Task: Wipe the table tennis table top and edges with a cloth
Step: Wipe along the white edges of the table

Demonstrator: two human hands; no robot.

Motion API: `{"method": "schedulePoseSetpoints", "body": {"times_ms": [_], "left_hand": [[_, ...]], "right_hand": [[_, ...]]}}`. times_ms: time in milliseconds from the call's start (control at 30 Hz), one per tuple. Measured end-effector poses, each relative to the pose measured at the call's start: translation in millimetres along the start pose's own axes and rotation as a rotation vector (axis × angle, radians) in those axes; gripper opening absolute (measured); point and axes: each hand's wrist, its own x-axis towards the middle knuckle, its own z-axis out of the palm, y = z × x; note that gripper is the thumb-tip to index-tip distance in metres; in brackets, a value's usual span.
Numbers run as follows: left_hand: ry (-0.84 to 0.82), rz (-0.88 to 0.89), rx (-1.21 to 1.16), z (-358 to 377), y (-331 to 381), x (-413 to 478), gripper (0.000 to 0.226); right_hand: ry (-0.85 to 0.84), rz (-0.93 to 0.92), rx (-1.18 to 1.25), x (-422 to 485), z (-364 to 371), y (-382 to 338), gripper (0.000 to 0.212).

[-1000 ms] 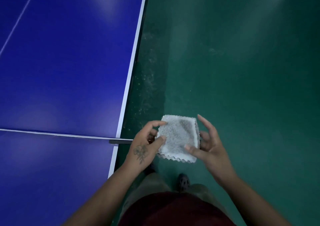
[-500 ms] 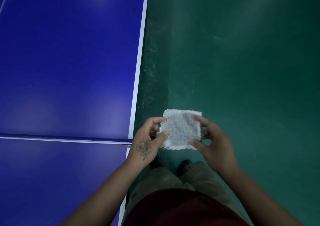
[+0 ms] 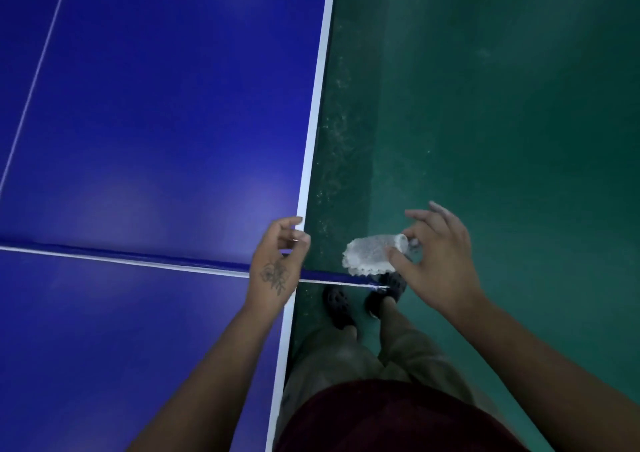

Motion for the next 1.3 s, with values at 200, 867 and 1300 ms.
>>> {"method": "schedulePoseSetpoints", "body": {"times_ms": [200,867,1300], "left_hand": [[0.064,0.018,0.146,-25.9,-15.7,48.2,0.023],[0.194,0.183,0.736,-4.0,-95.0,185.0,0.055],[0.404,0.279,0.881,2.6,-125.9,208.1,0.056]], "right_hand": [[-0.258,-0.065,-0.256,63.3,62.3,-5.0,0.027],[-0.437,0.68,0.962,133.0,171.7,-49.4,0.04],[-0.341,0.597,0.867,125.2,204.5,-47.4,0.05]]}}
